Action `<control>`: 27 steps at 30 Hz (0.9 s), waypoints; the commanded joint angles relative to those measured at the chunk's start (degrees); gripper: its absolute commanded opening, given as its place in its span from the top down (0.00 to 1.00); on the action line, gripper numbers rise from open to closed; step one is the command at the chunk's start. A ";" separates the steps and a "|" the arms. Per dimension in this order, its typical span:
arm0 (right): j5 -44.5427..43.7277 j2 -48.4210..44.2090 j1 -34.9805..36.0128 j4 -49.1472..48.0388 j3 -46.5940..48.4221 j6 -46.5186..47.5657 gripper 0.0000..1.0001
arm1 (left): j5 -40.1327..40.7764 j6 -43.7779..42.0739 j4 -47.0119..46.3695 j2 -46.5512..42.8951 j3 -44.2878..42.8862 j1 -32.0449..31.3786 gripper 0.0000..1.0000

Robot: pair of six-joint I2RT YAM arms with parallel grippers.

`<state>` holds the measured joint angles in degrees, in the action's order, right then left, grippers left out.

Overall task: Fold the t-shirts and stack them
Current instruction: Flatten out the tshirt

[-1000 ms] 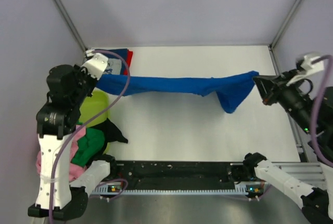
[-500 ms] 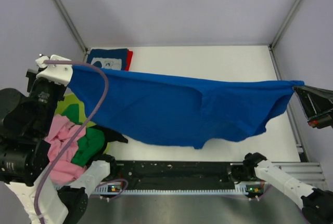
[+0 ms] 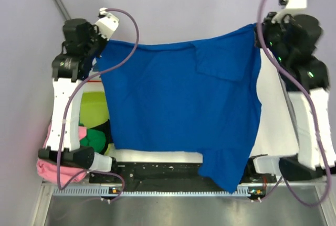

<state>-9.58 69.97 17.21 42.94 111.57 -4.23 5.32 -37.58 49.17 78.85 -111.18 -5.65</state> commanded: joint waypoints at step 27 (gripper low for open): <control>24.19 57.28 -20.64 -27.01 1.10 -11.67 1.00 | 1.09 -3.38 -25.79 39.36 6.50 -2.00 1.00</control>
<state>16.62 125.29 -3.25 25.52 107.50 -10.98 5.30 -39.88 27.64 118.67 -104.84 -6.72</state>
